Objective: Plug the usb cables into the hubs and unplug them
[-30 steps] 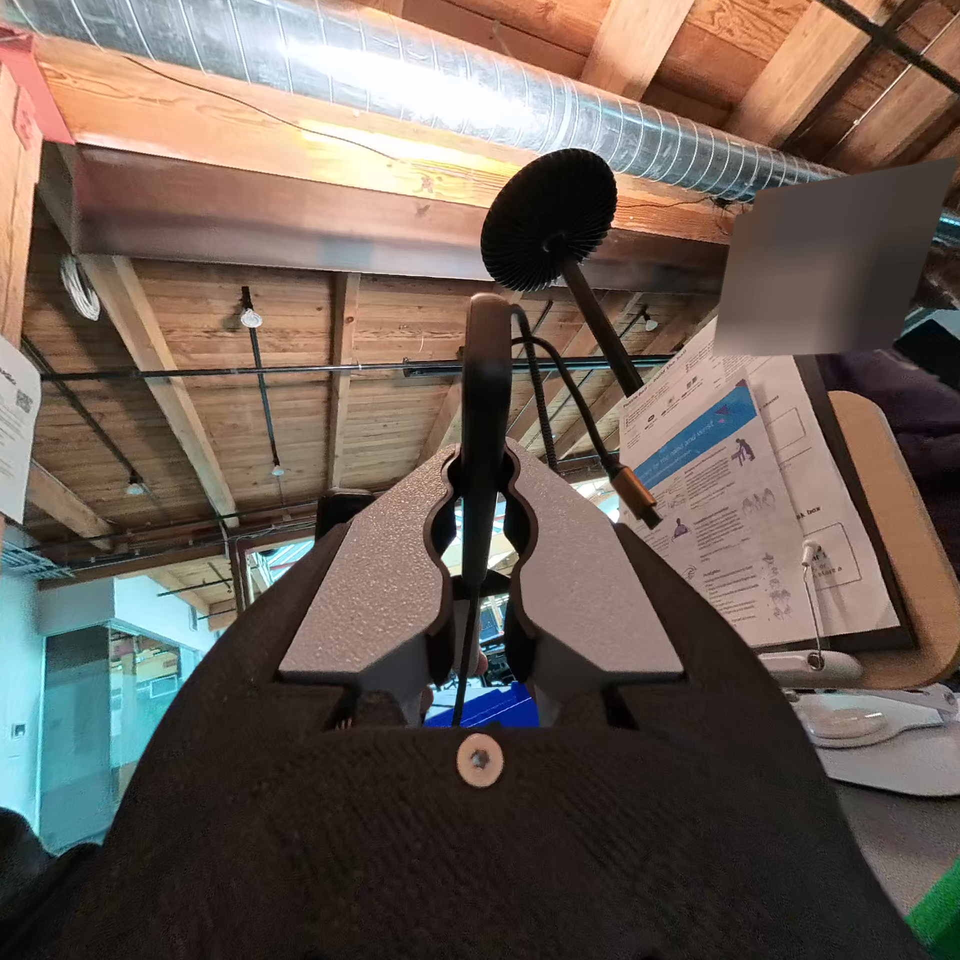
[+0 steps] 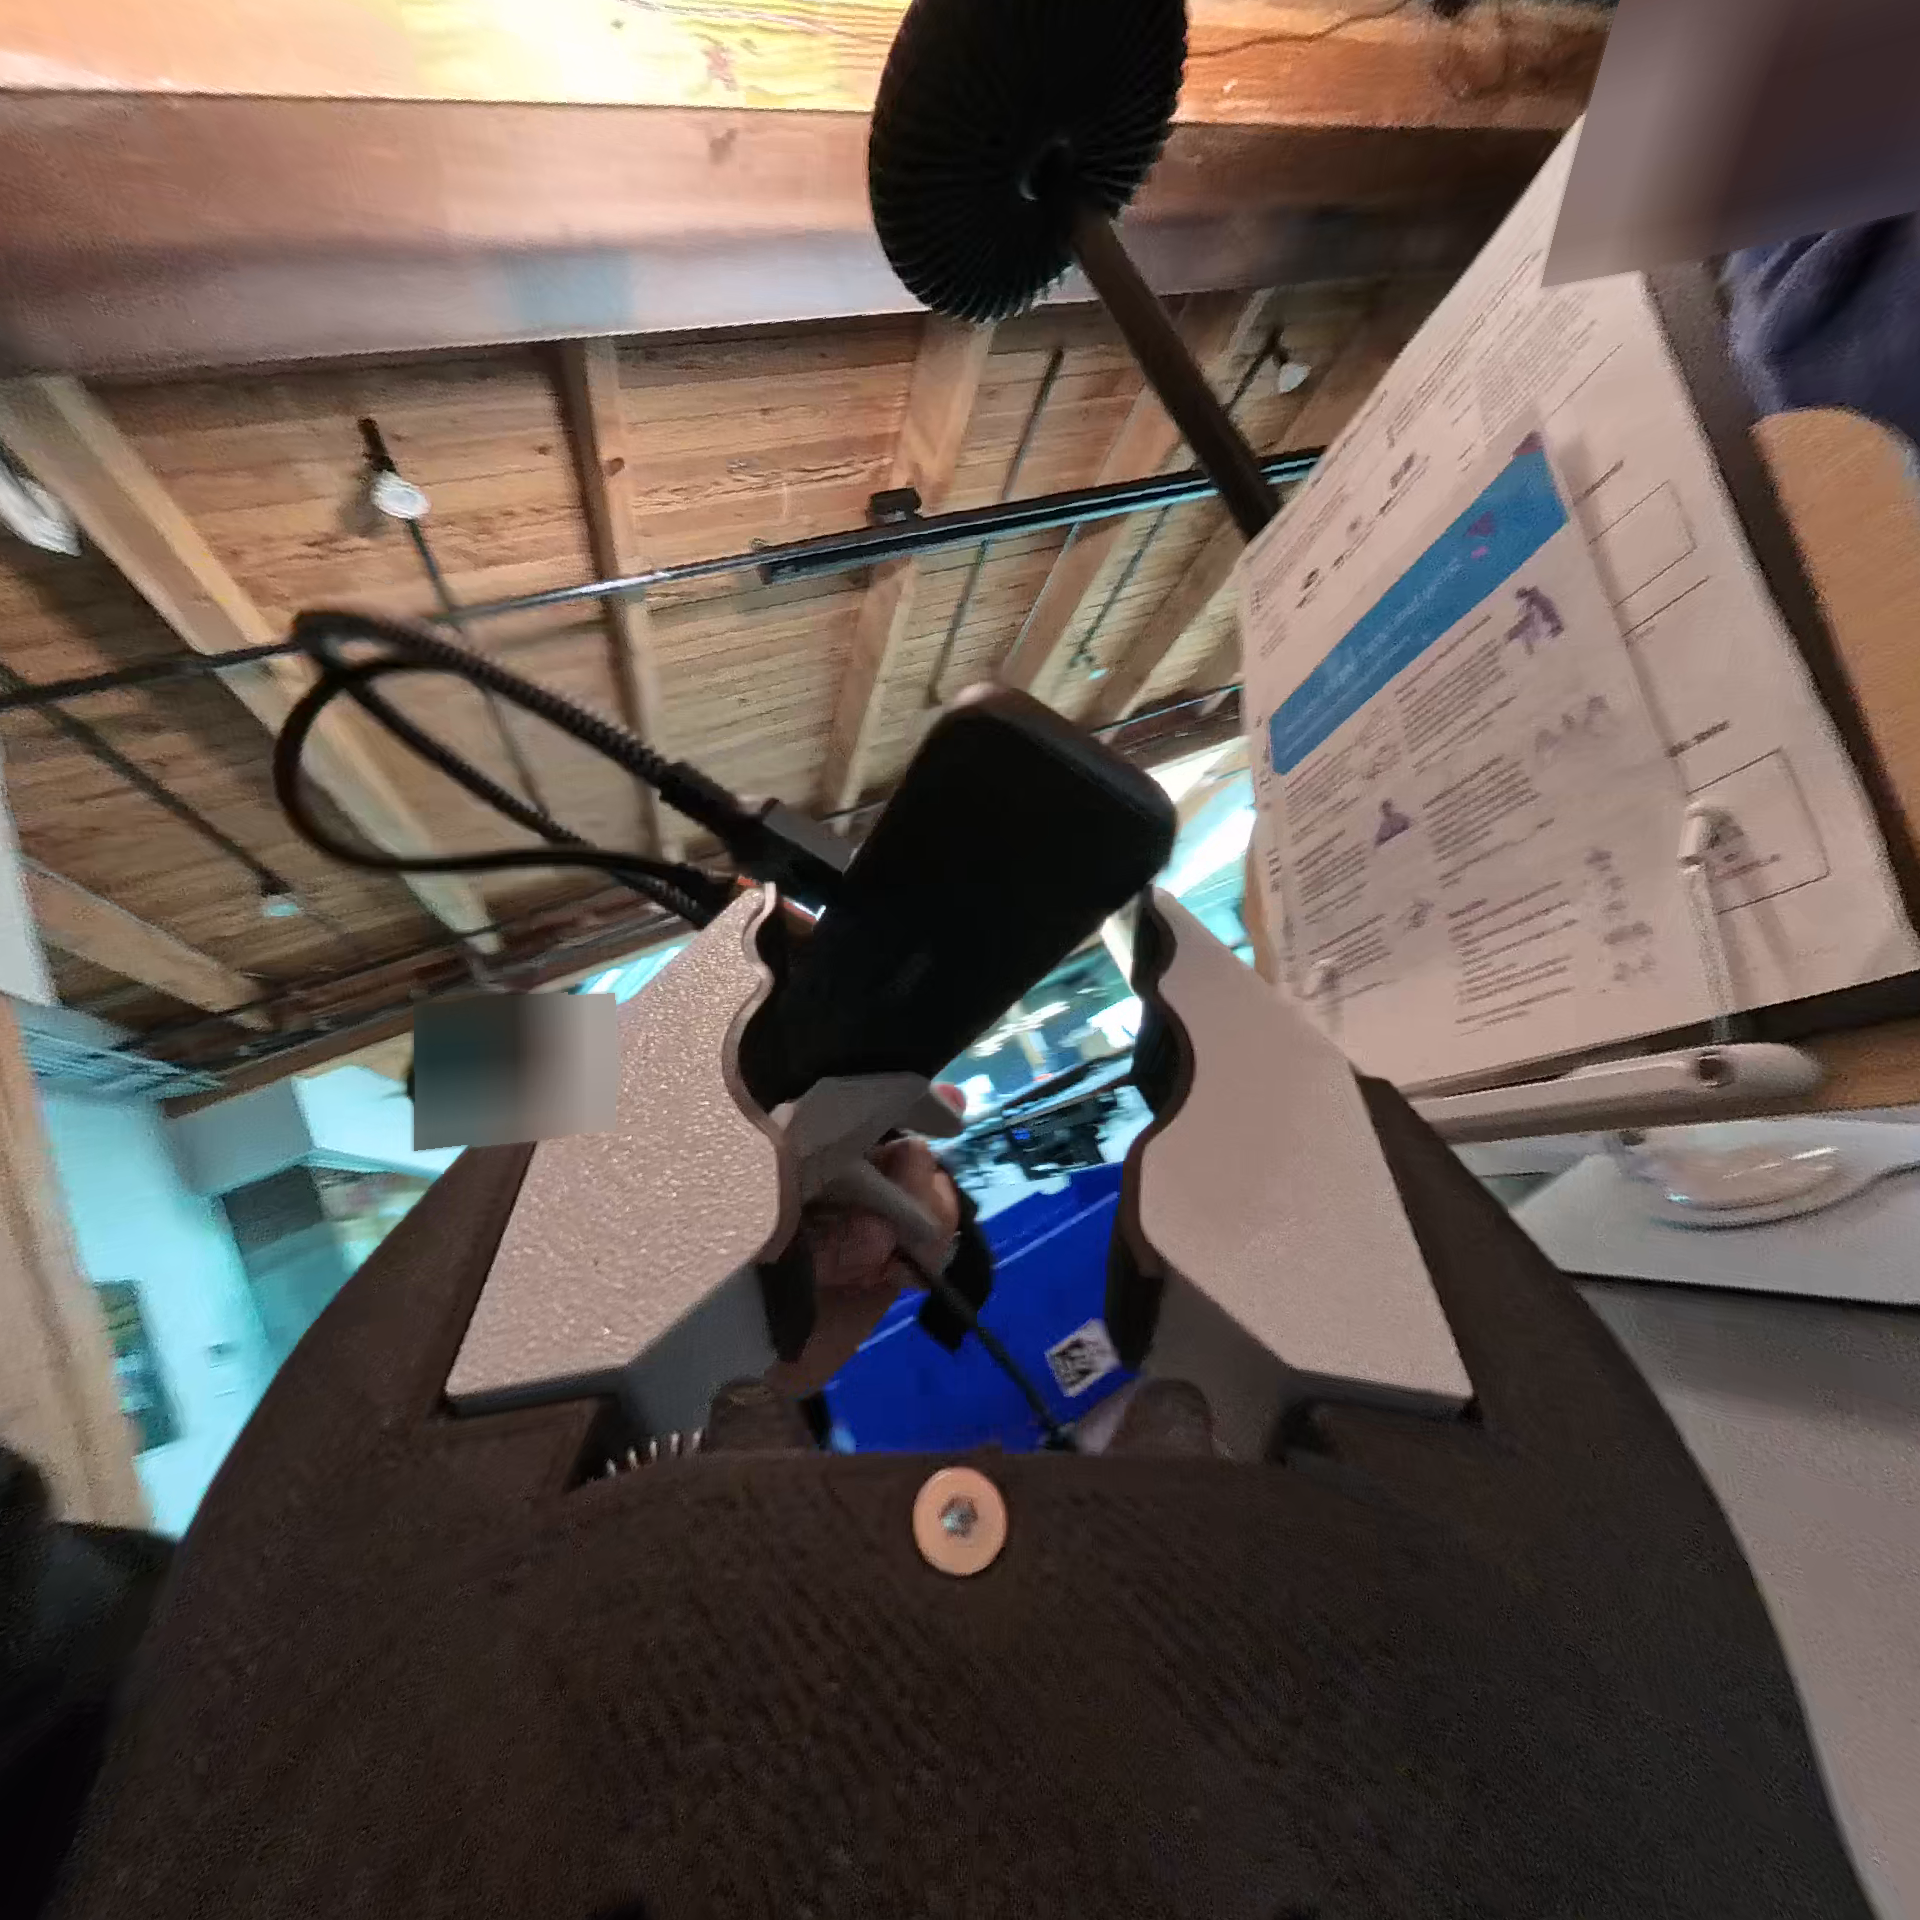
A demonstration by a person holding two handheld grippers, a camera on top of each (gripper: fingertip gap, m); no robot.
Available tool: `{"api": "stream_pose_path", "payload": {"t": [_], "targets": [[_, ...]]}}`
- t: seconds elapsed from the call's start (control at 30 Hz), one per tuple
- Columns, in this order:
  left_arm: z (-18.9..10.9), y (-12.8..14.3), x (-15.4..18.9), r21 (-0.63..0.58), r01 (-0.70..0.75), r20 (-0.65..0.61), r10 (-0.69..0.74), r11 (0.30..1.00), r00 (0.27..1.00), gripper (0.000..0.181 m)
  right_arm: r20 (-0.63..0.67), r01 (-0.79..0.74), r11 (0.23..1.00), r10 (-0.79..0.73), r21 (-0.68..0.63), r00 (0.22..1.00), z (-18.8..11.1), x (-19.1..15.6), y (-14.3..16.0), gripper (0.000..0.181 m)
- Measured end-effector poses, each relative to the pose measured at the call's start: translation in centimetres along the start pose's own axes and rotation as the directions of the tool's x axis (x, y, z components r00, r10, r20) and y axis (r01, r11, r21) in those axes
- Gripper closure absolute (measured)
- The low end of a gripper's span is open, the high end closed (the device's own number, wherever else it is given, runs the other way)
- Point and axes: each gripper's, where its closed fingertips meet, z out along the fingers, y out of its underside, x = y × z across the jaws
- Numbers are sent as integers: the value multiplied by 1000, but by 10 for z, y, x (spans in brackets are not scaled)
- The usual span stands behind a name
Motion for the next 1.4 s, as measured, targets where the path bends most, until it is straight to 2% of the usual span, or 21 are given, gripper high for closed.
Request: {"api": "stream_pose_path", "payload": {"t": [0.07, 0.17, 0.27, 0.33, 0.37, 0.47, 0.67, 0.77, 0.9, 0.97, 1.03, 1.13, 1.2, 1.23, 1.3, 1.37, 1.4], "targets": [[-6, -1, -3, 1, -75, 2, 75, 997, 997, 172, 79, -123, 992, 121, 26, 989, -3, -4, -6, 107], [-14, 1, -7, -10, -183, 22, 183, 983, 983, 172, 152, -245, 967, 231, 74, 961, -12, -4, -18, 119], [-17, -1, -7, -13, -251, 20, 251, 968, 968, 172, 171, -241, 970, 242, -29, 955, -7, -10, -3, 118], [-18, -6, -3, 11, -276, 4, 276, 961, 961, 172, 186, -241, 969, 246, -54, 951, -4, -15, 3, 124], [-19, -8, -2, 19, -283, 5, 282, 959, 959, 172, 193, -243, 969, 247, -46, 950, -4, -16, 4, 132], [-18, -8, -1, 13, -307, 7, 307, 952, 952, 172, 225, -286, 958, 285, -26, 932, -5, -17, 3, 139], [-15, -5, 3, -31, -391, 4, 391, 920, 920, 172, 203, -326, 945, 314, 26, 927, -5, -11, 0, 136], [-14, -4, 0, -52, -409, 28, 410, 911, 911, 172, 217, -235, 972, 226, 15, 950, -5, -17, -2, 137], [-13, -9, 0, -52, -344, 41, 346, 937, 937, 168, 216, -118, 990, 101, 70, 971, -7, -27, -14, 138], [-13, -9, 4, -48, -325, 14, 326, 945, 945, 156, 223, -102, 985, 69, 140, 972, -15, -30, -31, 138], [-18, 9, 9, -138, -328, -72, 321, 935, 944, 133, 201, -65, 976, 22, 206, 979, -26, -28, -48, 138], [-41, 48, 10, -317, -298, -199, 244, 900, 949, 132, 172, -19, 965, -27, 260, 985, -39, -25, -66, 138], [-59, 65, 5, -383, -190, -214, 113, 904, 970, 133, 196, -9, 966, -43, 260, 980, -42, -31, -71, 138], [-63, 65, 2, -367, -93, -195, 21, 926, 981, 133, 194, 2, 965, -55, 261, 979, -42, -33, -72, 138], [-58, 46, 8, -260, 111, -215, -170, 959, 962, 134, 208, 8, 970, -59, 242, 976, -40, -35, -68, 138], [-41, 24, 19, -176, 252, -259, -292, 952, 921, 134, 200, 27, 976, -71, 217, 977, -35, -35, -61, 138], [-29, 19, 24, -169, 304, -256, -339, 938, 905, 132, 198, 38, 978, -80, 207, 977, -33, -36, -58, 138]]}}
